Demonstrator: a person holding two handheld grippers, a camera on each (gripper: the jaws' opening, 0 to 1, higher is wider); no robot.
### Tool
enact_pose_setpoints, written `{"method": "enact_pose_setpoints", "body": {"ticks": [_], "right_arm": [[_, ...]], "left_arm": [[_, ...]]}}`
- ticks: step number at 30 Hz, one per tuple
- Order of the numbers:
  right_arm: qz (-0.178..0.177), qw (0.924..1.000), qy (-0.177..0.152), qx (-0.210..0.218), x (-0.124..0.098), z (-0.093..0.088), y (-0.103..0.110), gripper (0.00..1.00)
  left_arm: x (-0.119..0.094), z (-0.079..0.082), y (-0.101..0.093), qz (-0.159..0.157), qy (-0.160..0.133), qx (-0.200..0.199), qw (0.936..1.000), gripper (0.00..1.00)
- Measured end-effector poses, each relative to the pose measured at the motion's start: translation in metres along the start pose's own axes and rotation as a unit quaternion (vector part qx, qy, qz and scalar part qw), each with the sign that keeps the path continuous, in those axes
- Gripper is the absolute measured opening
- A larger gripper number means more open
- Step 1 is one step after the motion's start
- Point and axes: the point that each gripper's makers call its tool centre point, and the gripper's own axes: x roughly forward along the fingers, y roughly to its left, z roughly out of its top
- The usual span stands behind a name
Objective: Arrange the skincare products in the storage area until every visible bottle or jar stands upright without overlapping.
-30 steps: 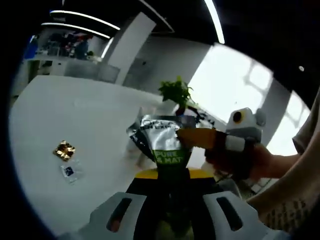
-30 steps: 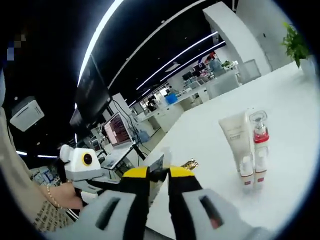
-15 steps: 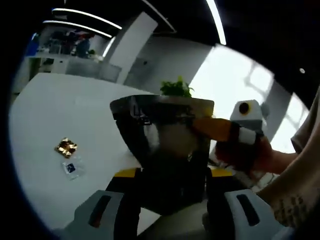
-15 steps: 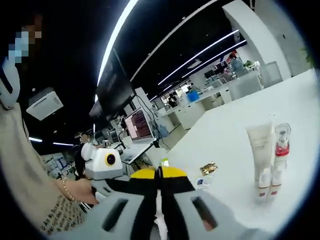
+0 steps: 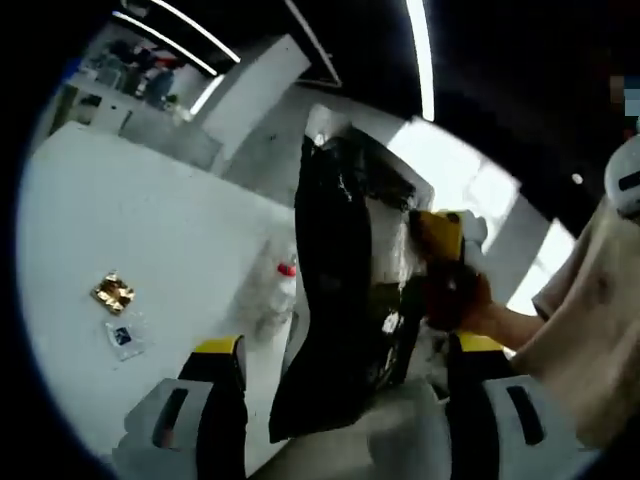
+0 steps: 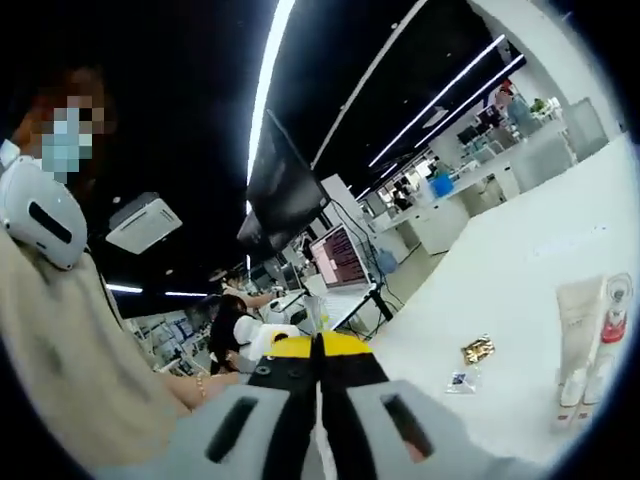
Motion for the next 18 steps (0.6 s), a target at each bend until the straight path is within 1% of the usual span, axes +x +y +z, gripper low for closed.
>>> {"method": "enact_pose_setpoints", "body": {"ticks": [1, 2, 3, 5, 9, 10, 12, 13, 14, 16, 18], "right_arm": [[0.001, 1.0, -0.002, 0.009, 0.0, 0.001, -0.001, 0.01], [-0.003, 0.9999, -0.003, 0.012, -0.001, 0.002, -0.003, 0.01], [-0.005, 0.9999, -0.004, 0.014, -0.002, 0.003, -0.005, 0.01], [-0.012, 0.9997, -0.006, 0.021, -0.003, 0.003, -0.009, 0.01], [-0.033, 0.9988, -0.014, 0.033, -0.007, 0.002, -0.018, 0.01], [-0.041, 0.9984, -0.015, 0.037, -0.009, 0.002, -0.021, 0.01], [-0.053, 0.9978, -0.014, 0.037, -0.011, 0.001, -0.025, 0.01], [-0.055, 0.9977, -0.014, 0.037, -0.011, 0.002, -0.026, 0.01], [-0.056, 0.9976, -0.014, 0.039, -0.011, 0.001, -0.026, 0.01], [-0.055, 0.9975, -0.016, 0.043, -0.011, 0.002, -0.026, 0.01], [-0.06, 0.9973, -0.014, 0.039, -0.009, 0.002, -0.027, 0.01]], "left_arm": [[0.0, 0.002, -0.003, -0.007, -0.002, 0.0, 1.0, 0.7], [-0.001, 0.003, -0.007, -0.017, -0.004, 0.0, 0.9999, 0.63], [-0.001, 0.003, -0.008, -0.019, -0.003, 0.001, 0.9998, 0.57], [-0.002, 0.003, -0.009, -0.021, -0.004, 0.005, 0.9997, 0.45], [-0.006, 0.004, -0.005, -0.015, -0.013, -0.002, 0.9998, 0.23], [-0.008, 0.006, -0.006, -0.019, -0.021, -0.016, 0.9995, 0.18], [-0.011, 0.009, -0.014, -0.04, -0.035, -0.044, 0.9976, 0.07], [-0.011, 0.012, -0.018, -0.051, -0.046, -0.051, 0.9963, 0.0], [-0.012, 0.014, -0.023, -0.063, -0.055, -0.056, 0.9949, 0.0], [-0.012, 0.013, -0.022, -0.057, -0.054, -0.063, 0.9949, 0.0], [-0.013, 0.015, -0.024, -0.061, -0.058, -0.067, 0.9942, 0.0]]}}
